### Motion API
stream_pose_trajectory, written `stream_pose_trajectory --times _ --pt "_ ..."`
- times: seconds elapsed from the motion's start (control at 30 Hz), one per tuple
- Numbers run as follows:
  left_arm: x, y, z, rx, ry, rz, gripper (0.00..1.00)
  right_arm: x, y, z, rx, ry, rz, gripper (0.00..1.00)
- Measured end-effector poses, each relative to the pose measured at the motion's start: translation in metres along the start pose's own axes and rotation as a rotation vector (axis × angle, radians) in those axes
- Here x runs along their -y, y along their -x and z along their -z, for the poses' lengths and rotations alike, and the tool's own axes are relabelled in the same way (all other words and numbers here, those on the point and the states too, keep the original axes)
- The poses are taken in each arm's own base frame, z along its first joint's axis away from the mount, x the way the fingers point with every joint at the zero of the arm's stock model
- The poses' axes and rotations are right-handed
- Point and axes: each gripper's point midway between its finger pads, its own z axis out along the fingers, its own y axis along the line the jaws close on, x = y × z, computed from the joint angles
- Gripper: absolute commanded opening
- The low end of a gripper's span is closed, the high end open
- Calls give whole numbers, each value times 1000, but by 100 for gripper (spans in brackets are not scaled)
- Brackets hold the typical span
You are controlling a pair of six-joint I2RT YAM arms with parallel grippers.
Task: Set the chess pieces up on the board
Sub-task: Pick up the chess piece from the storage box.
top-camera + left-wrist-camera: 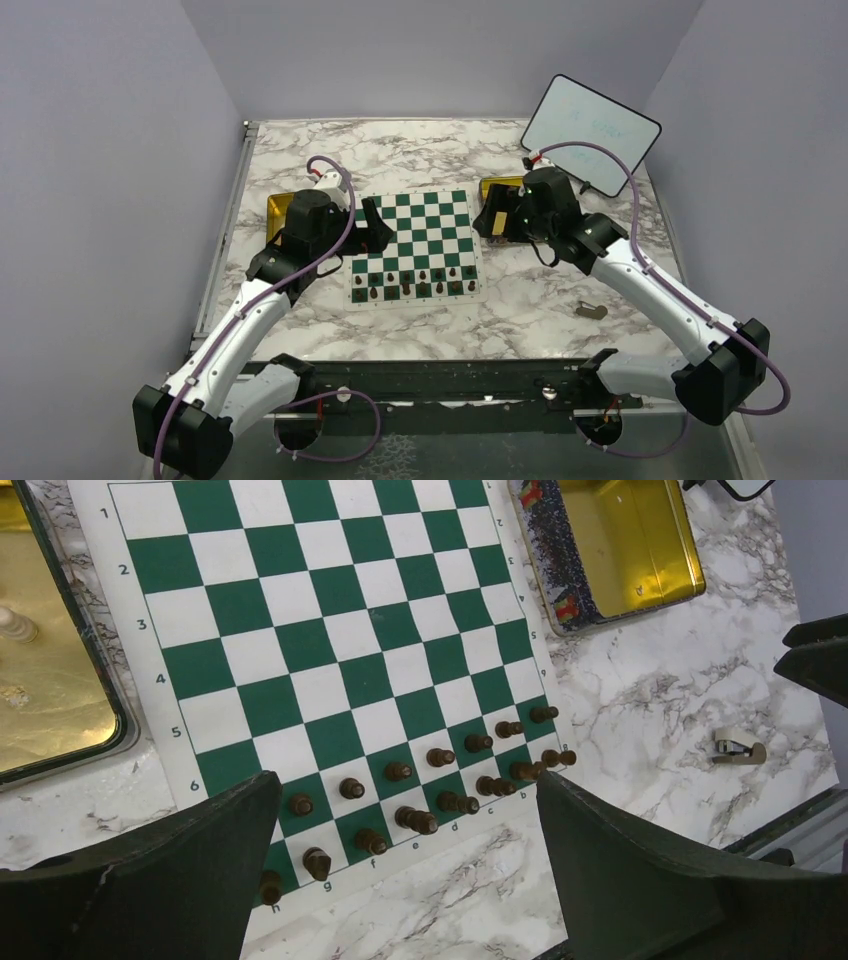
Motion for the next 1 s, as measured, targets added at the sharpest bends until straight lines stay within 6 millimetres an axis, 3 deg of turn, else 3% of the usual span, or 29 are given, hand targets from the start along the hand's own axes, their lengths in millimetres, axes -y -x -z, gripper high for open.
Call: stream_pose_trajectory --times 0.4,0.57,0.73,1.0 --pt "-10 7 -1 26 61 6 98 -1 3 3 10 6 1 100" --pt "-18 18 -5 37 129 12 88 -1 3 4 13 7 11 100" --pt "-41 39 -9 62 286 2 75 -3 8 12 34 28 35 100" --pt "-113 77 -19 99 550 56 57 -18 21 36 104 130 59 100"
